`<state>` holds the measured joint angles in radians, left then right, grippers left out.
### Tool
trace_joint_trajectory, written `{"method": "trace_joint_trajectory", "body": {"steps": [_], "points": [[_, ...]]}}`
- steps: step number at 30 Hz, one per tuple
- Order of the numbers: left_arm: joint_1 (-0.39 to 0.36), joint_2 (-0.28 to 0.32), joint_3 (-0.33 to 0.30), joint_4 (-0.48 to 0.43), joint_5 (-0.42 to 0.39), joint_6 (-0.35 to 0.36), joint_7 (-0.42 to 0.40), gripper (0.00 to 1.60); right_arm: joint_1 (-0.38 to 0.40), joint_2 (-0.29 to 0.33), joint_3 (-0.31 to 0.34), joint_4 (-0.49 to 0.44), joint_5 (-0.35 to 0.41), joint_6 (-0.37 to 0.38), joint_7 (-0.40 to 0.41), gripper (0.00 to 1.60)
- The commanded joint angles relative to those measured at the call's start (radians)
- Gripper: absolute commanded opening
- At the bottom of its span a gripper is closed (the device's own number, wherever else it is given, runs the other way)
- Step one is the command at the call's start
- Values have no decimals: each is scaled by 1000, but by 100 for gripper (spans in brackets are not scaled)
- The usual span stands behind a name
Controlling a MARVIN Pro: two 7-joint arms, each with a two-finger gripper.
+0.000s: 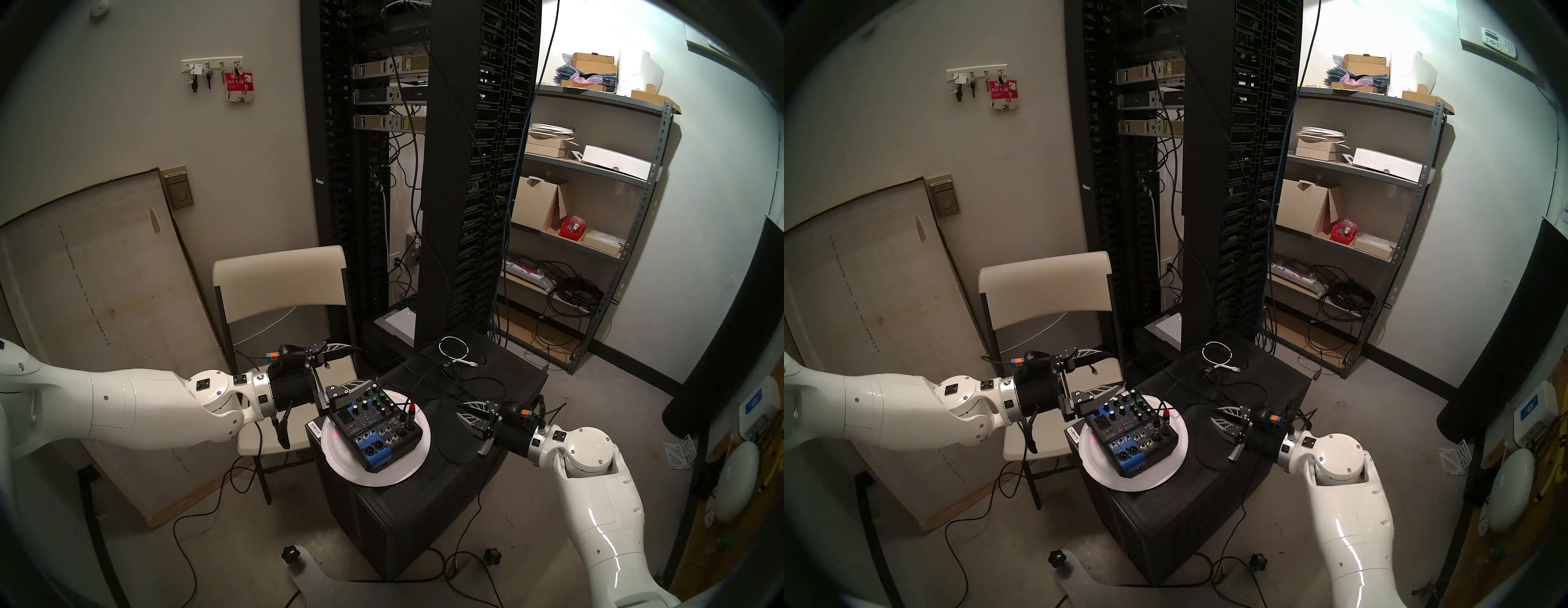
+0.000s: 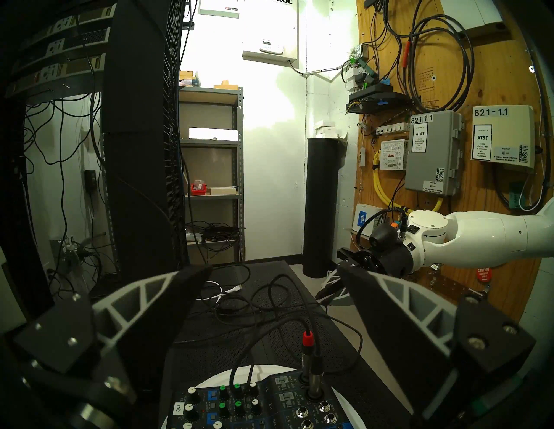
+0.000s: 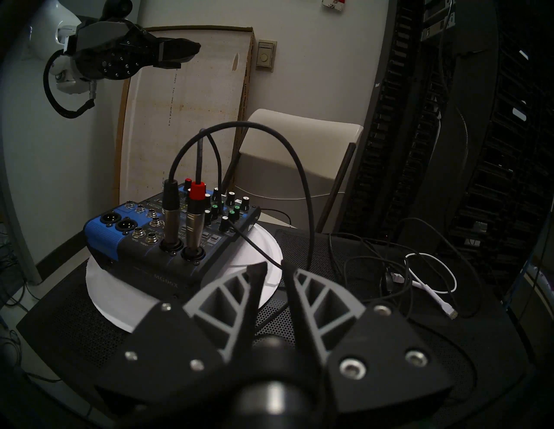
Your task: Insert aux cable
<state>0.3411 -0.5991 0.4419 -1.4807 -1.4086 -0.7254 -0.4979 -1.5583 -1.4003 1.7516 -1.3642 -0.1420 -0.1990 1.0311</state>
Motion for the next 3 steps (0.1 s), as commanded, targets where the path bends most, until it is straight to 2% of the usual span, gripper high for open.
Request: {"method": "trace_joint_trajectory", "body": {"steps": [1, 3], "points": [[-14, -2, -14, 1, 2, -11, 2, 160, 8, -2, -1, -20, 4, -3, 2, 74], [-14, -2, -14, 1, 2, -11, 2, 160, 8, -2, 0, -20, 4, -3, 3, 74]]}}
